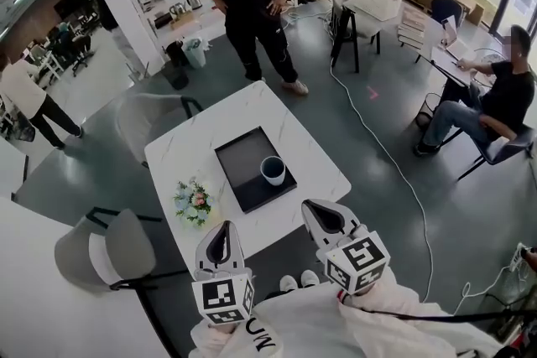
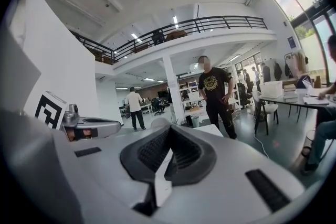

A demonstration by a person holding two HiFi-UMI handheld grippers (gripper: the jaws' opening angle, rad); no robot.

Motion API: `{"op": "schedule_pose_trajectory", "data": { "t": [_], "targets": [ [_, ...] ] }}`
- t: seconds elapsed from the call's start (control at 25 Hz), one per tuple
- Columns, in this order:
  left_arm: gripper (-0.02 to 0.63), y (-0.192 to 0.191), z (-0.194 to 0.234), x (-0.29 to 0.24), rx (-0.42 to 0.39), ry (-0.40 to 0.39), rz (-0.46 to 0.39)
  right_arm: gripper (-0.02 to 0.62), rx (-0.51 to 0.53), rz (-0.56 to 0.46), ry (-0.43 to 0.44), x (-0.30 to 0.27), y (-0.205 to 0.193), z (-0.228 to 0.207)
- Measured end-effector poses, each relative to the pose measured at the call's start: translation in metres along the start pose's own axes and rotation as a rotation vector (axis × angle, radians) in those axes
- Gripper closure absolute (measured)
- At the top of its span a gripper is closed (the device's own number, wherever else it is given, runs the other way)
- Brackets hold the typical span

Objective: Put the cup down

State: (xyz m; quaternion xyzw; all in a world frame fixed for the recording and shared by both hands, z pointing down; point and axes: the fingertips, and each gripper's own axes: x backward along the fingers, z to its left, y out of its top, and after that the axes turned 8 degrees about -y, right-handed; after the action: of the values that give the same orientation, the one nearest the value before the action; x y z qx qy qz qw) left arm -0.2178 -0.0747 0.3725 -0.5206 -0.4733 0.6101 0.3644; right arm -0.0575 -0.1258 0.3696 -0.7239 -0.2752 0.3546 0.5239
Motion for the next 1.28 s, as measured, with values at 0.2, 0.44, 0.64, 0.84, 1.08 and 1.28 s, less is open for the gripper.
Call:
{"op": "schedule_pose_trajectory", "data": {
  "t": [0.2, 0.44, 0.64, 0.84, 1.08, 1.28],
  "targets": [
    [0.595, 0.005, 0.002, 0.003, -0.002, 0.014, 0.002, 0.591, -0.001, 0.008, 0.000, 0.000, 0.002, -0.001],
    [0.595, 0.004, 0.003, 0.005, 0.000, 0.022, 0.002, 0.591, 0.006, 0.007, -0.009, 0.000, 0.001, -0.001],
    [0.595, 0.001, 0.000, 0.003, 0.006, 0.022, 0.014, 0.591, 0.026, -0.001, -0.009, 0.001, 0.002, -0.002],
    [0.595, -0.002, 0.003, 0.004, 0.010, 0.037, 0.021, 0.591, 0.026, -0.001, -0.009, 0.002, 0.000, -0.001],
    [0.595, -0.003, 0.007, 0.008, 0.025, 0.045, 0.030, 0.591, 0.019, 0.006, -0.016, 0.002, 0.001, -0.002],
    [0.595, -0.008, 0.006, 0.005, 0.035, 0.044, 0.045, 0.591, 0.020, 0.014, -0.013, 0.000, -0.001, -0.004]
  ]
}}
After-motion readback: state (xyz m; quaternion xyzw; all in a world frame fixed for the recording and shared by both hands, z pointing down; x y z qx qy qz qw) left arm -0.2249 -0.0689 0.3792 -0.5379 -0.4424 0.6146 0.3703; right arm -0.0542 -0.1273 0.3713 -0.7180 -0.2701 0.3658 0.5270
